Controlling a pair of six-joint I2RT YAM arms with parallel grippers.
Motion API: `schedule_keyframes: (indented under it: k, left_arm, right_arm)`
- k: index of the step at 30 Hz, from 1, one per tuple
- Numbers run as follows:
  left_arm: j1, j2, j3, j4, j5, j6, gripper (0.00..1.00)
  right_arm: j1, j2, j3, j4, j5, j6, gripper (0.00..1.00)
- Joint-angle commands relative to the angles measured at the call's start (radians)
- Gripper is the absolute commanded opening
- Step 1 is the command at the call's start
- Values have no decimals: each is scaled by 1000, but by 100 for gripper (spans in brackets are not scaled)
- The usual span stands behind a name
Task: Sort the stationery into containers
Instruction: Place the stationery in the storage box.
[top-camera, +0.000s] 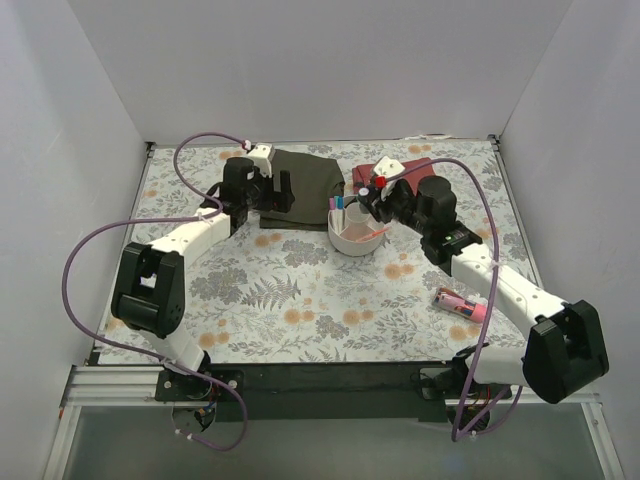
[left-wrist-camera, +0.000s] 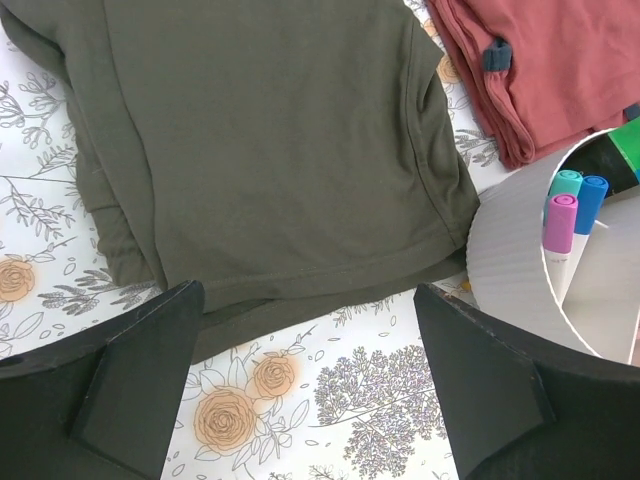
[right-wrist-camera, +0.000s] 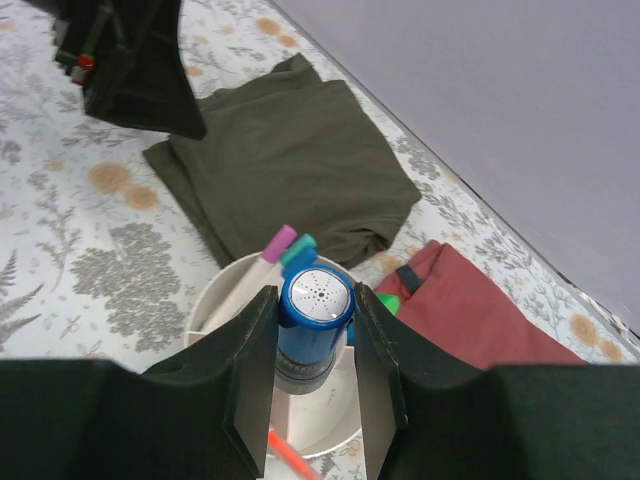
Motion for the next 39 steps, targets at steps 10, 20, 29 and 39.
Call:
schedule_keyframes:
  k: [10, 20, 29, 39]
  left_arm:
    - [3, 101, 136, -40, 9, 16, 86]
    - [5, 136, 158, -29, -12, 34, 86]
    - [-1, 159, 178, -29, -12, 44, 86]
    - [-31, 170, 173, -28, -19, 45, 86]
  right_arm:
    - [-103, 90, -65, 299, 56, 100, 1]
    - [-114, 126, -125, 349, 81, 125, 1]
    - [-131, 155, -170, 386, 81, 152, 1]
    - [-131, 186, -193, 389, 72, 157, 1]
